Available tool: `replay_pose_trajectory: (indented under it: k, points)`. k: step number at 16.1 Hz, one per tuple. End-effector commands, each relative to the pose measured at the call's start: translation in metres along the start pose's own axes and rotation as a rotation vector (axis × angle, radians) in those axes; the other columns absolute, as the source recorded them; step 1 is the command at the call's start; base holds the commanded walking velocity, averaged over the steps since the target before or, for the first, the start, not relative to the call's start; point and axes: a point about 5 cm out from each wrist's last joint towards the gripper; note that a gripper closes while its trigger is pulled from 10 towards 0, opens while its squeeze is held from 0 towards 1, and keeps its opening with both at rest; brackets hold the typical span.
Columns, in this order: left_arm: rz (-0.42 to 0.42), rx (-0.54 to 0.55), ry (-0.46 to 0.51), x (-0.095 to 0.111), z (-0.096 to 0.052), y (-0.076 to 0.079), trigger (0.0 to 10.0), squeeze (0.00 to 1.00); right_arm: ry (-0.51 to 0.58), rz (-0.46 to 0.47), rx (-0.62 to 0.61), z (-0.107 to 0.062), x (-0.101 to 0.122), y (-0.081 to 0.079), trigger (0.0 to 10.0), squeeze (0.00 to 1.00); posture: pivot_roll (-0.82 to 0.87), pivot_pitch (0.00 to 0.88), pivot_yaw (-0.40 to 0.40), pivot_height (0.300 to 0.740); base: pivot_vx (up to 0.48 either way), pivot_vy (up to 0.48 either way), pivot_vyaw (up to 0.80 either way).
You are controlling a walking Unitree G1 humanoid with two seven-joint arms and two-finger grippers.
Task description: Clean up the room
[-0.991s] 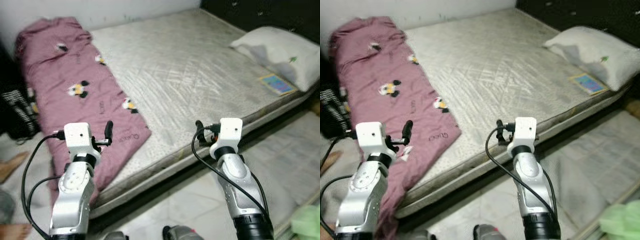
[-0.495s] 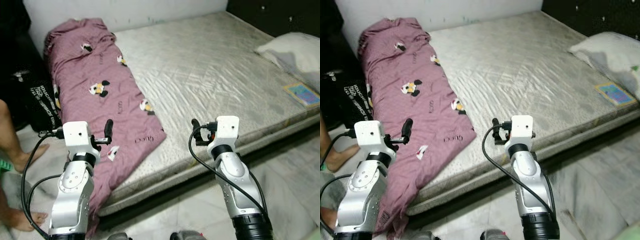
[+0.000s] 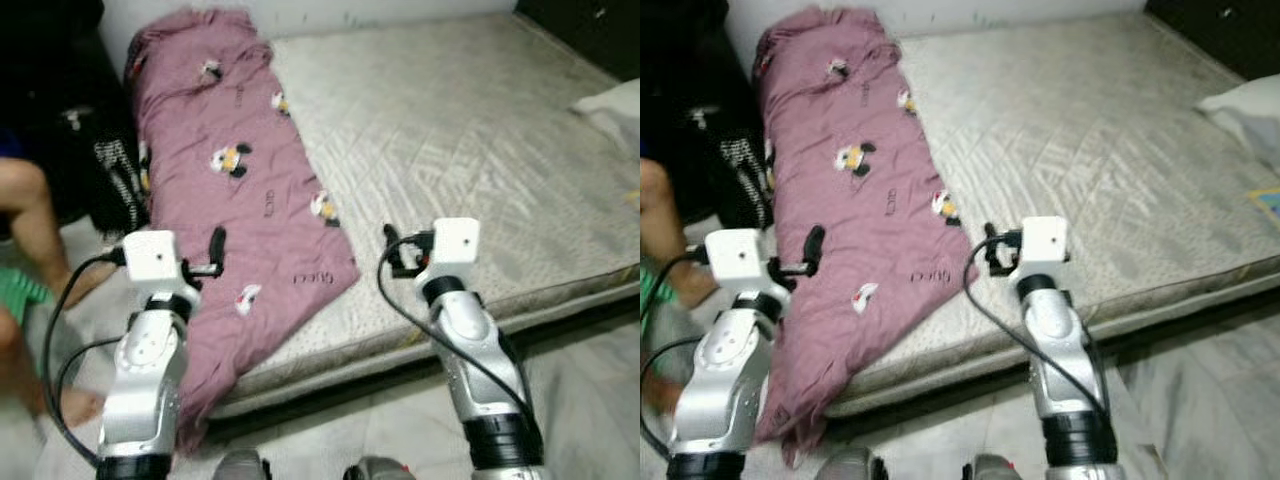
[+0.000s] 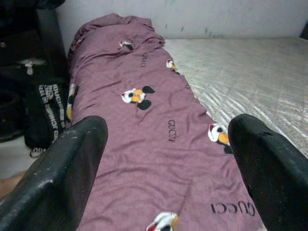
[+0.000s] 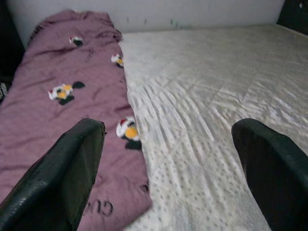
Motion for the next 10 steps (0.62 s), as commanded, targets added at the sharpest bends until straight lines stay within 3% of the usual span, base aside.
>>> replay_pose_trajectory:
  k: [1,10]
  points:
    - [0.019,0.02,-0.006,-0.0012,-0.0009,-0.0028,10.0,0.0,-0.001,0.002,-0.007,-0.0002,-0.0004,0.0006,10.0,0.0,-0.05,0.054,0.023,0.74,0.0,0.0,0.0]
    - [0.018,-0.018,0.005,0.0003,0.0002,0.0001,10.0,0.0,-0.004,0.008,-0.007,-0.0006,-0.0017,-0.0013,10.0,0.0,-0.05,0.049,0.028,0.74,0.034,0.0,0.0]
Point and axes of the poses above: a point about 5 cm out from each wrist's last joint towards the gripper, its own z axis pointing out of the wrist towards the gripper, its own x axis along the axis of the wrist's last joint, y = z × x, and after that the axes turned 4 degrees about z, right-handed
